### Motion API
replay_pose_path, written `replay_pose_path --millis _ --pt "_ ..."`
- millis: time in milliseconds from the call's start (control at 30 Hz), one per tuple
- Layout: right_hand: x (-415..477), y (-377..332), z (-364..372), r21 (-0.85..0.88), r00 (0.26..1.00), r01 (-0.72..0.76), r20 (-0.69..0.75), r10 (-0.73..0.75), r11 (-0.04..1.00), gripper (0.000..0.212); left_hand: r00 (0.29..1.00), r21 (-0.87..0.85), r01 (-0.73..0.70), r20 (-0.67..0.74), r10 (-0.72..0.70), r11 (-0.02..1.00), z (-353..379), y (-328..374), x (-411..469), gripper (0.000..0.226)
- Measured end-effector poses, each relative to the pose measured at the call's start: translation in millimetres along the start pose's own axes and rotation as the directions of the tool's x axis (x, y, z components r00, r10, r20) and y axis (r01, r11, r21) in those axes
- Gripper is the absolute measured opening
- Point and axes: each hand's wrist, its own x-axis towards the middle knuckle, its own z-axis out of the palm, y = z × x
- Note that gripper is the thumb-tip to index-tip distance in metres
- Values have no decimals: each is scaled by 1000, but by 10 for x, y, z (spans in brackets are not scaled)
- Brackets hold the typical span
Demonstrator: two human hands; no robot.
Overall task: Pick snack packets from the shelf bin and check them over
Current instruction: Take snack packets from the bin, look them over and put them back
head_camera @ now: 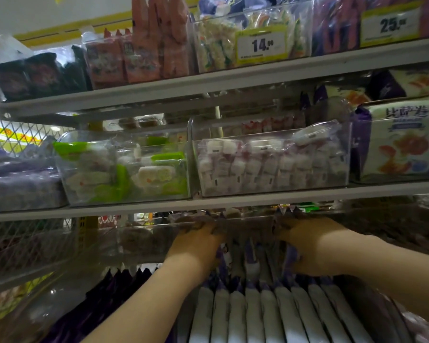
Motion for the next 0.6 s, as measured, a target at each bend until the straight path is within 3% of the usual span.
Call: replay_pose_path --millis 200,367,600 --pt "65 63 142 33 990 -2 -140 7 999 68 998 -80 -16 62 21 997 -6 -1 -27 56" --pt "31 11 124 89 969 -18 -243 39 996 44 998 -120 -21 50 27 993 31 -12 -52 56" --pt "-341 -61 -56 417 958 24 -269 98 909 27 996 -48 -71 -60 68 996 -58 32 -160 61"
